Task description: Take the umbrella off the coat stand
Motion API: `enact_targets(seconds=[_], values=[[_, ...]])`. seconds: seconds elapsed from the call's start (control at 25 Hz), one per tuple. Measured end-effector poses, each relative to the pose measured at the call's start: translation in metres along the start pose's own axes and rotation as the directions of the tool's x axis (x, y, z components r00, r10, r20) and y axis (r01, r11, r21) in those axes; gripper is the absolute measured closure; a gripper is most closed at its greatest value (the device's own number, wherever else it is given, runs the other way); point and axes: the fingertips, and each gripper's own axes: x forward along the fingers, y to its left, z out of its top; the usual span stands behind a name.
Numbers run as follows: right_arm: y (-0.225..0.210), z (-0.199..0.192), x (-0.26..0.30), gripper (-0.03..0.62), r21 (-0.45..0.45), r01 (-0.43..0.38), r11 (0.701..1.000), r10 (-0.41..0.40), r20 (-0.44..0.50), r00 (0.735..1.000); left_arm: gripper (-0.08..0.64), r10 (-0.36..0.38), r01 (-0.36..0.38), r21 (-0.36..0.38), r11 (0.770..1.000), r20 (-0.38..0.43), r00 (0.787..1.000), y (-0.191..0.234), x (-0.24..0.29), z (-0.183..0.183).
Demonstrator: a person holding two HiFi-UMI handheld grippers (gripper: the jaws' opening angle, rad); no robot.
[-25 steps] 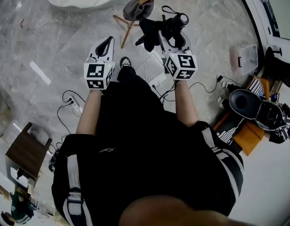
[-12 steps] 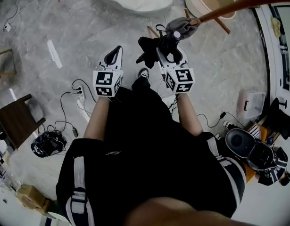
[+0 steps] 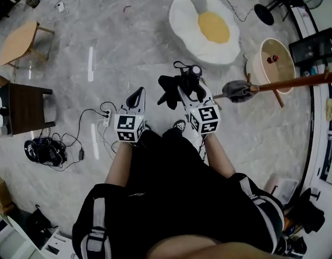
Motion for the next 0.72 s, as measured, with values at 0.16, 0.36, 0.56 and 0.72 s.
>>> enact_targets(seconds=[0.16,0.36,0.56,0.72], values=[[0.044,0.032,0.020,0.353,-0.052,-0.082,0.995,0.083,0.027,0.996,0.560,0.092,-0.091,-0.018,0.996,0.065,0.994,0.035,-0.043,0.024],[0.064,0.082,0.031,0.353,-0.097,-0.132,0.986,0.140,0.078,0.987,0.560,0.181,-0.181,-0.015,0.983,0.158,0.971,0.058,-0.070,0.071],[0.079,0.131,0.036,0.353,-0.121,-0.161,0.979,0.178,0.147,0.973,0.560,0.226,-0.237,0.015,0.971,0.249,0.942,0.071,-0.087,0.118],[0.092,0.159,0.032,0.353,-0.158,-0.169,0.973,0.199,0.200,0.959,0.560,0.231,-0.253,0.031,0.967,0.316,0.920,0.073,-0.099,0.145]])
